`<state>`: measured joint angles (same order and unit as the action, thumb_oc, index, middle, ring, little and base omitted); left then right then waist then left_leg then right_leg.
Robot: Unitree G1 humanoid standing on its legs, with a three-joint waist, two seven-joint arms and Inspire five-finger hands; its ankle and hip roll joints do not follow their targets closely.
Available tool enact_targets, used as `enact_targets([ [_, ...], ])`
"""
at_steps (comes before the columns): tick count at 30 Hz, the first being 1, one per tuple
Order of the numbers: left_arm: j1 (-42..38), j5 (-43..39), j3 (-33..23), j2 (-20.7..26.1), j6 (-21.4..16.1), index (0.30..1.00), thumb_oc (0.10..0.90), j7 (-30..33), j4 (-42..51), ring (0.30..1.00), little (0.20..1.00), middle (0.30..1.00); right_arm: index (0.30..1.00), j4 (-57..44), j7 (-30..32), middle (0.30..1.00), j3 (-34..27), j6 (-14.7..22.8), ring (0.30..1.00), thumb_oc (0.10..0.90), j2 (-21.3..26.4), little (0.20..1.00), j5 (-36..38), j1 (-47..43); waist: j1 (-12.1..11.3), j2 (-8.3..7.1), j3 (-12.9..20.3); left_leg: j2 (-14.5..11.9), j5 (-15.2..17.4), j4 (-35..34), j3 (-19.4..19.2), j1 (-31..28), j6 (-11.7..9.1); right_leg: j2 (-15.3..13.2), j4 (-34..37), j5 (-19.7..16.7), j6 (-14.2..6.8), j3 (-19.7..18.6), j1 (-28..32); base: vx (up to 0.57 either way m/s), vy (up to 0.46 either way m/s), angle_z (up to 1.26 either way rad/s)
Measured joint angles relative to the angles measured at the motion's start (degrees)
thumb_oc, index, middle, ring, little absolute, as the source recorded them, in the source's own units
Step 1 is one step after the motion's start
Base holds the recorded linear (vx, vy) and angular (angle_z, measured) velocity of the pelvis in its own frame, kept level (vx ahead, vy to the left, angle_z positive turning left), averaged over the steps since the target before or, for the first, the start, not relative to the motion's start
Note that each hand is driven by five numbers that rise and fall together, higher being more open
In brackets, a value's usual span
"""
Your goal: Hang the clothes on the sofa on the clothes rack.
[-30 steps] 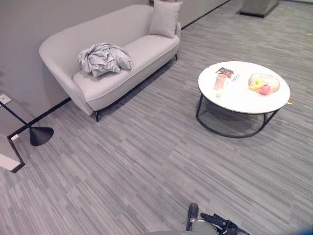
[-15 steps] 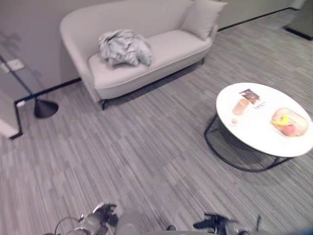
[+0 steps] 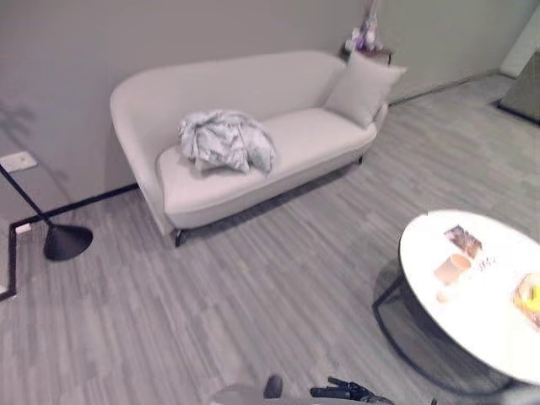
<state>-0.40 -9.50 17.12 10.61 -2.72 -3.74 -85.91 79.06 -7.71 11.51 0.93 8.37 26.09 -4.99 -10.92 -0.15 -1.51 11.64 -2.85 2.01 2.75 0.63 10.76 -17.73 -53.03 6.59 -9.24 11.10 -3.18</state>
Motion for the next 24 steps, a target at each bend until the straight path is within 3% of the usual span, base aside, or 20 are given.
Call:
enact_targets([
  [1, 0.1, 3.5, 4.1, 0.7, -1.6, 0.900, 0.800, -0.2, 1.0, 0.900, 0.900, 0.900, 0.900, -0.2, 0.5, 0.900, -0.2, 1.4, 0.900, 0.800, 0.3, 0.900, 1.0, -1.3, 2.1, 1.73, 1.1, -0.3, -0.1, 0.0, 0.6, -1.4, -0.6, 0.1, -0.4, 1.6, 2.6, 0.2, -3.6, 0.33, -0.028, 0.27],
  [2, -1.2, 3.9, 4.6, 0.9, -2.6, 0.900, 0.800, 0.0, 1.6, 0.900, 0.900, 0.900, 0.900, -0.1, 0.5, 0.900, -0.4, 1.5, 0.900, 0.800, 0.5, 0.900, 1.7, -1.5, 3.4, 1.34, 1.5, -0.1, 1.1, -0.3, 1.2, -2.9, -0.5, 0.8, 1.3, 1.7, 2.6, 1.0, -7.1, 0.33, -0.026, 0.22],
  [4, -2.4, 3.6, 5.0, 1.3, -2.0, 0.900, 0.800, 0.5, 2.2, 0.900, 0.900, 0.900, 0.900, -1.6, -0.3, 0.900, -1.6, 1.7, 0.900, 0.800, 0.9, 0.900, 3.8, -1.6, 4.4, 2.64, 1.6, -0.8, 2.6, -0.8, 3.8, -3.2, -1.7, 5.1, 7.4, 2.4, 3.9, -0.7, -10.0, 0.42, -0.093, 0.36],
  [5, -4.2, 3.6, 5.1, 1.1, -2.1, 0.900, 0.800, 0.5, 2.2, 0.900, 0.900, 0.900, 0.900, -2.3, -0.6, 0.900, -3.7, 1.7, 0.900, 0.800, 0.6, 0.900, 6.2, -2.3, 6.6, 2.82, 1.1, -1.1, 4.1, -1.9, 5.5, -4.2, -5.8, 9.3, 17.2, 2.7, 4.3, -0.8, -12.2, 0.52, -0.107, 0.68],
  [6, -5.0, 3.9, 5.1, 0.3, -2.1, 0.900, 0.800, 0.6, 2.1, 0.900, 0.900, 0.900, 0.900, -2.3, -0.7, 0.900, -4.5, 1.5, 0.900, 0.800, 0.5, 0.900, 7.6, -2.5, 7.8, 1.56, 0.8, -1.6, 6.7, -1.2, 4.5, -4.3, -8.5, 11.2, 27.9, 2.2, 3.7, -0.9, -11.9, 0.44, -0.038, 0.70],
  [7, -7.0, 5.1, 5.0, 0.9, -2.1, 0.900, 0.800, 0.7, 1.3, 0.900, 0.900, 0.900, 0.900, -3.2, -1.2, 0.900, -5.2, 1.5, 0.900, 0.800, 0.3, 0.900, 9.8, -2.9, 9.1, 0.88, -0.7, -0.9, 10.1, 2.9, 2.8, -3.4, -4.9, 10.8, 33.1, 1.2, 1.9, -1.8, -12.9, 0.18, 0.005, 0.73],
  [8, -8.6, 5.9, 6.3, -0.1, -2.2, 0.900, 0.800, 0.8, 0.8, 0.900, 0.900, 0.900, 0.900, -4.4, -1.6, 0.900, -6.6, 1.8, 0.900, 0.800, 0.3, 0.900, 12.8, -3.3, 10.6, 1.60, -2.2, -0.5, 8.6, 2.8, 4.1, -4.8, -2.6, 12.2, 41.3, -2.6, 1.4, -2.5, -14.2, 0.43, 0.021, 0.50],
  [9, -8.1, 5.9, 6.8, 0.5, -2.6, 0.900, 0.800, 1.0, 1.1, 0.900, 0.900, 0.900, 0.900, -4.0, -1.5, 0.900, -6.6, 1.7, 0.900, 0.800, 0.2, 0.900, 13.7, -3.6, 10.4, 0.65, -2.2, -0.3, 8.2, 1.0, 3.6, -7.0, -3.0, 12.7, 44.5, -5.1, 1.9, -2.5, -14.4, 0.44, 0.017, 0.41],
  [10, -7.3, 6.0, 7.9, -0.3, -3.4, 0.900, 0.800, 1.0, 1.1, 0.900, 0.900, 0.900, 0.900, -4.9, -1.4, 0.900, -6.5, 1.2, 0.900, 0.800, 0.3, 0.900, 15.0, -3.5, 11.2, 0.55, -2.1, -0.1, 9.8, -0.4, 5.1, -9.4, -3.3, 13.7, 47.5, -8.2, 3.0, -2.0, -16.7, 0.56, 0.009, 0.12],
  [12, -6.3, 6.1, 7.3, 0.2, -3.6, 0.900, 0.800, 0.8, 1.7, 0.900, 0.900, 0.900, 0.900, -4.5, -1.3, 0.900, -6.5, 0.6, 0.900, 0.800, 0.3, 0.900, 15.1, -3.3, 11.4, 0.36, -1.8, 0.1, 10.8, -1.7, 6.3, -12.3, -2.8, 14.3, 52.3, -10.1, 2.7, -1.2, -17.5, 0.37, -0.029, 0.41],
  [15, -4.0, 5.9, 4.9, -0.1, -3.9, 0.900, 0.800, 0.3, 0.8, 0.900, 0.900, 0.900, 0.900, -0.9, -0.9, 0.900, -7.0, 0.5, 0.900, 0.800, 0.9, 0.900, 16.3, -2.4, 11.4, 1.47, -1.2, -1.7, 13.2, -4.4, 10.6, -20.1, -5.3, 16.0, 51.5, -12.0, 7.1, 3.4, -15.2, 0.39, -0.056, 0.51],
  [16, -3.3, 5.7, 3.6, -0.1, -4.2, 0.900, 0.800, 0.5, 0.7, 0.900, 0.900, 0.900, 0.900, -0.4, -0.8, 0.900, -6.3, 0.3, 0.900, 0.800, 1.1, 0.900, 16.3, -2.1, 11.3, 1.57, -0.8, -1.8, 13.2, -3.9, 11.3, -21.6, -5.4, 16.3, 51.5, -14.8, 10.8, 3.6, -14.0, 0.64, -0.074, 0.35],
  [17, 0.0, 5.6, 0.5, -0.9, -4.3, 0.900, 0.800, 0.5, 0.1, 0.900, 0.900, 0.900, 0.900, 1.0, -0.6, 0.900, -4.0, -0.4, 0.900, 0.800, 2.5, 0.900, 14.6, -1.7, 10.7, 3.76, 1.5, -3.7, 14.2, 0.3, 13.9, -23.0, -7.2, 17.5, 50.9, -19.0, 14.2, 4.3, -11.0, 0.55, -0.055, 0.22],
  [18, 0.3, 5.6, 0.0, -1.2, -4.3, 0.900, 0.800, 0.5, -0.4, 0.900, 0.900, 0.900, 0.900, 1.0, -0.5, 0.900, -1.6, -0.9, 0.900, 0.800, 3.2, 0.900, 13.1, -1.5, 9.8, 4.71, 2.4, -3.8, 13.6, 4.7, 14.5, -21.6, -8.8, 18.2, 52.0, -18.0, 14.8, 4.5, -9.2, 0.50, -0.014, 0.28],
  [19, 0.6, 5.6, 0.3, -1.1, -4.0, 0.900, 0.800, 0.5, -0.6, 0.900, 0.900, 0.900, 0.900, 0.9, -0.5, 0.900, 2.5, -1.0, 0.900, 0.800, 3.9, 0.900, 9.1, -1.5, 8.8, 4.91, 3.0, -3.0, 12.2, 13.0, 14.3, -18.6, -12.6, 18.4, 55.3, -17.4, 15.4, 4.5, -5.5, 0.23, 0.009, 0.23],
  [21, 0.4, 5.7, 1.0, -1.0, -3.9, 0.900, 0.800, 0.6, -0.1, 0.900, 0.900, 0.900, 0.900, 0.5, -0.5, 0.900, 5.0, -1.3, 0.900, 0.800, 4.2, 0.900, 4.9, -1.3, 7.3, 5.23, 3.5, -3.6, 12.8, 20.7, 13.0, -15.7, -15.1, 19.0, 58.0, -16.2, 15.8, 4.7, -2.1, 0.31, -0.017, 0.38],
  [23, -0.4, 6.0, 2.7, -0.5, -3.6, 0.900, 0.800, 1.3, 1.4, 0.900, 0.900, 0.900, 0.900, -1.7, -0.2, 0.900, 7.4, -1.5, 0.900, 0.800, 3.6, 0.900, 1.9, -1.4, 6.4, 4.22, 3.0, -8.0, 13.4, 31.6, 8.4, -9.4, -16.9, 18.7, 58.2, -12.7, 15.3, 5.1, 1.2, 0.35, -0.075, 0.41],
  [24, -1.2, 6.9, 2.6, 0.0, -3.7, 0.900, 0.800, 2.1, 2.1, 0.900, 0.900, 0.900, 0.900, -2.5, -0.2, 0.900, 10.4, -1.5, 0.900, 0.800, 3.2, 0.900, -1.0, -2.4, 5.2, 3.46, 2.5, -11.1, 12.2, 42.6, 5.1, -3.5, -16.9, 18.6, 58.1, -12.5, 15.1, 4.9, 2.8, 0.14, -0.092, -0.06],
])
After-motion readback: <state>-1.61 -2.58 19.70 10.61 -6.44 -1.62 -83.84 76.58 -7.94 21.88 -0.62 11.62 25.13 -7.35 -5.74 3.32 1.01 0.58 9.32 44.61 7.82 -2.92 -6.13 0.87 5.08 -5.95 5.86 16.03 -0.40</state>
